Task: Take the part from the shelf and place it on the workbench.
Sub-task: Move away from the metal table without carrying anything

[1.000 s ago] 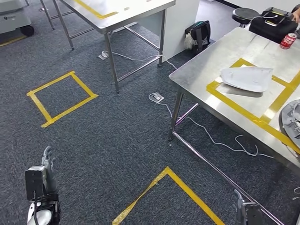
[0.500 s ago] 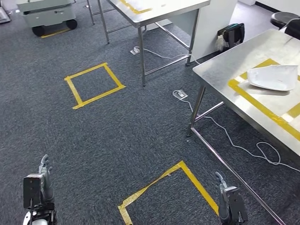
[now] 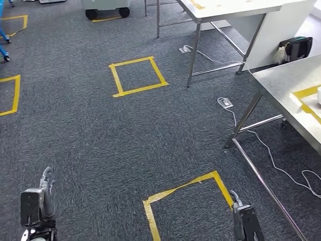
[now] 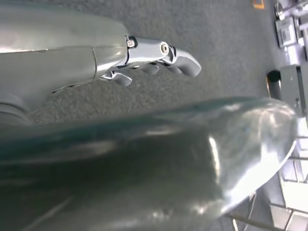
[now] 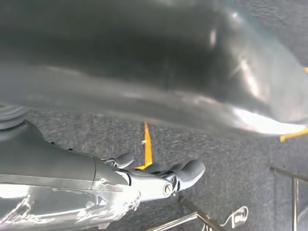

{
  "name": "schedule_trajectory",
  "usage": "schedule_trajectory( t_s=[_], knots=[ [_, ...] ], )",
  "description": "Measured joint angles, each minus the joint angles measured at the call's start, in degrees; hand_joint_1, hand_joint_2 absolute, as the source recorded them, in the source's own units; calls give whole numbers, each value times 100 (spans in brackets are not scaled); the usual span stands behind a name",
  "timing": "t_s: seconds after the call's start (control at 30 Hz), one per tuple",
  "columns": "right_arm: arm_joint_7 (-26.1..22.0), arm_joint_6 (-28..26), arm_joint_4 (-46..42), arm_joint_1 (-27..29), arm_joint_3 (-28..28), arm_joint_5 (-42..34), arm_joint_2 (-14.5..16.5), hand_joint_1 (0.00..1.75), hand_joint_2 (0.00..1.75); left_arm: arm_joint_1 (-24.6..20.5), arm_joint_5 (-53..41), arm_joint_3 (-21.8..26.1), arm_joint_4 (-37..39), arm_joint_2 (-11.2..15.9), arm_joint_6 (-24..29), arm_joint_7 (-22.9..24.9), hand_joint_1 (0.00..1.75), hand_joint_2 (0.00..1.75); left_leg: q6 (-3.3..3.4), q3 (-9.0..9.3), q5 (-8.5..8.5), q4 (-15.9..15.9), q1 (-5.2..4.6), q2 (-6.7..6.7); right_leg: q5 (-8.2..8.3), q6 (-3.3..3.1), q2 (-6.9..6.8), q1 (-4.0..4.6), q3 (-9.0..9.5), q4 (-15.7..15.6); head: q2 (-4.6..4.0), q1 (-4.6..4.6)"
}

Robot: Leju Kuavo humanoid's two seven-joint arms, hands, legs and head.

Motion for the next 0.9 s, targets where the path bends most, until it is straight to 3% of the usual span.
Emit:
schedule_trajectory(
  t_s=[0.03,0.07,0.1,0.17,0.23,0.27,0.33,0.37,0.43,0.5,0.53,0.57,0.6,0.63,0.67,0.73,0.8,0.83,0.87,0.9],
  knots=[
    [-1,-15,0,17,16,-4,-22,0,0,3,-1,-23,-9,10,-4,-3,0,0,8,-70,61,2,-12,-77,-128,-15,41,7,-77,314,0,1],
    [-1,-22,-1,26,32,-8,-38,0,0,9,-1,-43,-14,18,-5,-5,0,0,9,-138,119,3,-22,-153,-141,-33,56,13,-68,446,0,-1],
    [-1,-25,-4,30,51,-8,-50,0,0,14,-1,-59,-15,27,-6,-5,0,0,3,-204,175,4,-28,-229,-52,-54,70,17,58,341,0,-3],
    [-1,-27,-23,30,82,-8,-73,0,0,18,-2,-78,-25,43,-6,-7,0,0,-28,-320,280,11,-29,-385,184,-99,226,12,606,-459,0,-3],
    [-2,-39,-47,26,103,-12,-90,0,0,16,-14,-92,-46,56,-8,-11,0,0,-79,-397,369,20,-36,-516,266,-108,471,-7,1080,-1169,0,-10],
    [-2,-60,-56,26,111,-21,-96,0,0,14,-23,-98,-54,63,-13,-11,0,0,-109,-417,406,23,-36,-571,244,-110,546,-11,1154,-1302,0,-12],
    [-2,-146,-87,38,128,-52,-112,0,0,10,-36,-121,-64,80,-38,-3,0,0,-176,-444,474,11,-27,-692,271,-152,462,-9,1131,-1330,0,-10],
    [3,-209,-112,42,138,-73,-129,0,0,9,-37,-139,-64,86,-54,3,0,0,-202,-473,452,38,-26,-673,294,-197,390,-9,1121,-1340,0,-14],
    [13,-343,-181,69,160,-128,-168,0,0,-12,-44,-178,-64,93,-87,22,0,0,-246,-637,160,370,-35,-454,361,-282,227,-14,1105,-1364,0,-39],
    [17,-456,-233,132,186,-211,-218,0,0,-55,-67,-213,-63,90,-127,43,0,0,-281,-927,-308,1103,-38,-192,405,-311,60,12,1067,-1360,0,-61],
    [14,-507,-249,166,206,-259,-246,0,0,-71,-87,-229,-60,86,-148,56,0,0,-295,-1039,-448,1441,-32,-142,419,-312,-28,21,1043,-1358,0,-63],
    [8,-553,-265,193,227,-302,-273,0,0,-83,-112,-247,-54,83,-169,69,0,0,-301,-1075,-482,1630,-27,-118,426,-311,-115,26,1026,-1356,0,-63],
    [-2,-591,-283,208,249,-344,-296,0,0,-94,-138,-266,-44,79,-190,86,0,0,-302,-1003,-410,1602,-25,-104,431,-308,-199,29,1016,-1355,0,-65],
    [-13,-619,-303,215,268,-381,-318,0,0,-106,-163,-285,-32,74,-207,101,0,0,-297,-825,-258,1357,-24,-76,431,-303,-275,29,1016,-1355,0,-65],
    [-23,-633,-323,217,279,-410,-333,0,0,-123,-190,-302,-22,70,-224,116,0,0,-285,-579,-87,977,-27,-3,426,-293,-344,31,1023,-1354,0,-65],
    [-36,-647,-361,224,297,-459,-365,0,0,-170,-246,-332,-7,61,-250,149,0,0,-237,-161,85,292,-76,223,406,-255,-468,56,1011,-1351,0,-61],
    [-43,-655,-397,232,325,-492,-399,0,0,-214,-299,-355,11,55,-276,177,0,0,-154,-51,64,51,-123,297,391,-205,-586,83,1024,-1344,0,-54],
    [-45,-658,-414,233,339,-503,-415,0,0,-227,-327,-365,21,53,-285,185,0,0,-104,-70,68,28,-119,238,386,-179,-643,86,1045,-1341,0,-52],
    [-46,-660,-431,231,352,-509,-432,0,0,-231,-355,-372,28,49,-290,189,0,0,-64,-80,73,11,-110,178,361,-148,-635,81,1050,-1321,0,-53],
    [-49,-662,-449,232,364,-513,-446,0,0,-238,-386,-378,34,46,-291,192,0,0,-30,-90,88,1,-96,120,287,-122,-535,72,1007,-1230,0,-46]
  ],
)
